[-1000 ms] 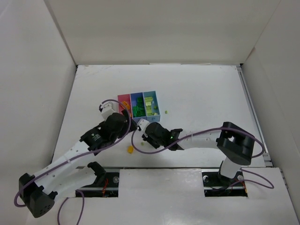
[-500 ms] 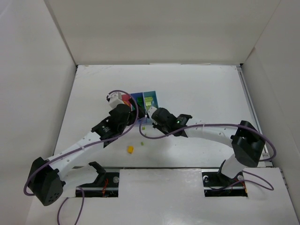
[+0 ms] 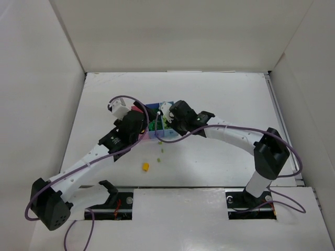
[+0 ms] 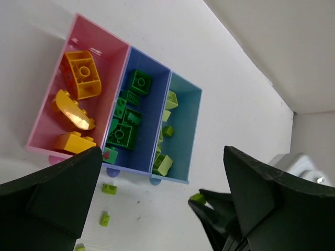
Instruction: Sort the legos into containers by color
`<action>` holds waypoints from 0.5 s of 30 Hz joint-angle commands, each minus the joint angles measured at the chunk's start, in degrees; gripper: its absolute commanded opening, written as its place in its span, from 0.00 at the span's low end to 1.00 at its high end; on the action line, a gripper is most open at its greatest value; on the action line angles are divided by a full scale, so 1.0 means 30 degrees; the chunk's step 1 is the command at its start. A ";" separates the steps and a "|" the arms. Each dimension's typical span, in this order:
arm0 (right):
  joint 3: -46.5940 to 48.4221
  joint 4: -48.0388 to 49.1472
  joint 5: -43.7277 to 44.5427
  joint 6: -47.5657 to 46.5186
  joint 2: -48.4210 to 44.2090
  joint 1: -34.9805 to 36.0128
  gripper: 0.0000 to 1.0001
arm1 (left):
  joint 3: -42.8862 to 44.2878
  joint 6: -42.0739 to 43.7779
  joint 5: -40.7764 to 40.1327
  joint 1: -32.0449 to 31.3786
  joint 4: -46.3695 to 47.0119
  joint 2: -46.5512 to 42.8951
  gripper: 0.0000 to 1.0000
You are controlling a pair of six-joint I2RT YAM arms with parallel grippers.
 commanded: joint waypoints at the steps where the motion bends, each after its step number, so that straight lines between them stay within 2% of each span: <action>1: 0.2699 0.6778 -0.0287 0.2017 -0.0506 -0.1139 0.16 | 0.1067 -0.0255 -0.0952 -0.1042 -0.6280 -0.0191 0.99; 2: 0.2931 0.6780 -0.0463 0.2015 -0.0332 -0.1139 0.16 | 0.1419 -0.1332 -0.1632 -0.1040 -0.6690 -0.0191 0.99; 4: 0.3167 0.6983 -0.0465 0.1607 -0.0127 -0.1139 0.16 | 0.2416 -0.1636 -0.2747 -0.0864 -0.7190 0.0333 0.99; 11: 0.4398 0.6985 -0.0815 0.1224 0.1601 -0.1139 0.18 | 0.4644 -0.0757 -0.2752 -0.0395 -0.7251 0.2590 0.99; 14: 0.4777 0.6985 -0.0817 0.1224 0.2333 -0.1315 0.21 | 0.4413 -0.0320 -0.2110 -0.0395 -0.7251 0.2826 0.99; 15: 0.4779 0.6985 -0.0817 0.1427 0.2336 -0.1489 0.25 | 0.4411 -0.0144 -0.1702 -0.0395 -0.7251 0.2826 0.99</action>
